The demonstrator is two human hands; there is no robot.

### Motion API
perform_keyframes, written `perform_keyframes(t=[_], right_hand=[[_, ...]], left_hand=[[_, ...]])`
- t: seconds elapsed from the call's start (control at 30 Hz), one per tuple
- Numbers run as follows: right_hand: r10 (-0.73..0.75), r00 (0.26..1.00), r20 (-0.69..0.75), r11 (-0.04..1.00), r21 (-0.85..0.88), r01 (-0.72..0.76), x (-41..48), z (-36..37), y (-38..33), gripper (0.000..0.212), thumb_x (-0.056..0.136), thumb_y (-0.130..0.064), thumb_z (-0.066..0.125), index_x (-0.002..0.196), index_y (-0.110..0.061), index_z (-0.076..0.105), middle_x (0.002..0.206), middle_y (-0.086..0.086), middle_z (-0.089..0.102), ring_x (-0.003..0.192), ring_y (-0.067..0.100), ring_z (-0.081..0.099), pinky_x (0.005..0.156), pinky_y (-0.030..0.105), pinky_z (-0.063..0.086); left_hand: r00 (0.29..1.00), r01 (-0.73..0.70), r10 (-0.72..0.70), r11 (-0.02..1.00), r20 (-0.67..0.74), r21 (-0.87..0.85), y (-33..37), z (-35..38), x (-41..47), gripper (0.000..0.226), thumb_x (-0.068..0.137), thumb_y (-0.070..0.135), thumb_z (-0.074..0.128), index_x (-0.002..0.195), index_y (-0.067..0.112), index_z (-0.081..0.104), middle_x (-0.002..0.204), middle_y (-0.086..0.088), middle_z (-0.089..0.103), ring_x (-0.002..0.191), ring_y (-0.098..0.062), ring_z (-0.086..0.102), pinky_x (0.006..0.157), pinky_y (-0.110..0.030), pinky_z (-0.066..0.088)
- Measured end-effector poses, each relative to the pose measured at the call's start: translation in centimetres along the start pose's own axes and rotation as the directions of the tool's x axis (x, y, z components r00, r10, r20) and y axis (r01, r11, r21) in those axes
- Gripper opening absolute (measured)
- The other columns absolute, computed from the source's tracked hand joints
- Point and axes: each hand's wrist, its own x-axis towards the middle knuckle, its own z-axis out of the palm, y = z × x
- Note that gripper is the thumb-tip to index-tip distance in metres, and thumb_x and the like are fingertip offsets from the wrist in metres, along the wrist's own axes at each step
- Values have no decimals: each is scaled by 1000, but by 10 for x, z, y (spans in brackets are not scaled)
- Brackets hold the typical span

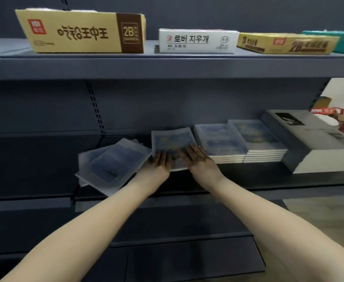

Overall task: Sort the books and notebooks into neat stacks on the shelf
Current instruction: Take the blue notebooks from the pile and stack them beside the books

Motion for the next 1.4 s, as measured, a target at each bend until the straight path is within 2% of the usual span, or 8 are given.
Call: perform_keyframes(t=[0.17,0.47,0.57,0.7,0.8,1.0,1.17,1.4], right_hand=[[115,991,67,993,-19,-114,-31,3,47,49,73,-4,38,110,-6,70,101,19,71,96,33,68,80,41,55],[275,944,184,961,-80,-264,-86,33,116,59,43,-25,89,98,-8,75,99,7,73,96,26,69,83,54,51],[282,944,172,956,-137,-261,-89,36,132,49,72,-25,76,116,-8,66,118,9,66,116,25,59,101,54,37],[285,920,267,958,-87,-272,-84,41,149,48,102,-16,28,149,-12,19,158,6,9,147,24,2,117,46,-3],[316,918,239,945,2,-326,-75,41,155,48,101,-12,29,149,-13,22,158,5,5,147,24,1,117,44,-1],[362,914,185,902,178,-393,-61,53,165,42,100,-13,34,142,-13,40,155,5,21,143,24,18,118,37,11],[358,931,63,892,270,-362,-63,70,168,42,66,9,71,107,-2,69,122,20,61,110,41,60,90,60,47],[397,910,122,871,263,-416,-59,53,169,37,100,-23,39,136,-21,47,143,-3,40,127,26,40,99,33,36]], left_hand=[[992,-88,89,996,85,-11,39,-18,43,52,98,-3,28,146,-7,7,153,-29,11,142,-40,15,113,-46,26],[976,-108,111,994,186,-28,104,-20,109,44,96,-4,29,139,-10,23,139,-32,34,128,-43,36,104,-46,35],[979,-112,116,993,169,-34,104,-13,126,44,96,-3,29,139,-10,25,137,-31,38,126,-42,39,102,-46,38],[972,-93,115,989,204,-116,110,-2,147,52,100,15,38,143,-7,20,141,-29,35,130,-40,36,104,-46,37],[967,12,51,970,250,-245,115,0,163,73,96,45,43,146,-2,17,150,-25,23,139,-38,22,109,-43,29],[983,75,-14,939,181,-335,121,9,171,67,100,43,29,148,-1,9,154,-24,8,143,-39,7,114,-47,14],[992,20,33,915,123,-403,114,22,168,63,101,42,26,149,4,8,156,-22,1,143,-39,-1,116,-51,10],[988,15,46,918,144,-396,113,20,168,60,102,41,22,150,9,6,156,-22,-3,143,-40,-3,115,-53,8]])
